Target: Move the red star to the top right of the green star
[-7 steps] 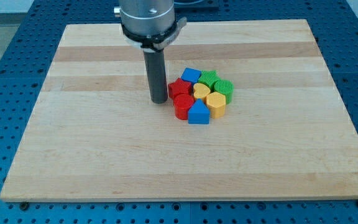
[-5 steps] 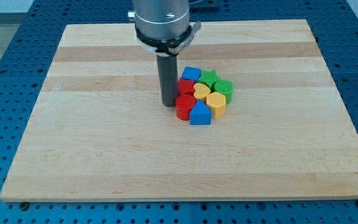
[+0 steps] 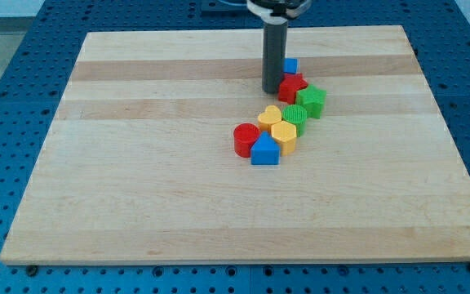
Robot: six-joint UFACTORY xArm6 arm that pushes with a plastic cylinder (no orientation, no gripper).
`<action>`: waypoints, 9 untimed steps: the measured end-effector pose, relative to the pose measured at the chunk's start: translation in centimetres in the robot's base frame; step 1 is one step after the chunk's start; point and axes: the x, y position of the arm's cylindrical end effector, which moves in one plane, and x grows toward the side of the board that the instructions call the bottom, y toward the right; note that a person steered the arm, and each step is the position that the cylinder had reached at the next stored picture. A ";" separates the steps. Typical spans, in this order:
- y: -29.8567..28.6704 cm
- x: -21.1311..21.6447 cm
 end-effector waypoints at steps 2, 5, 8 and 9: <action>3.6 -0.9; 9.1 -0.1; 5.6 -1.9; 5.6 -0.6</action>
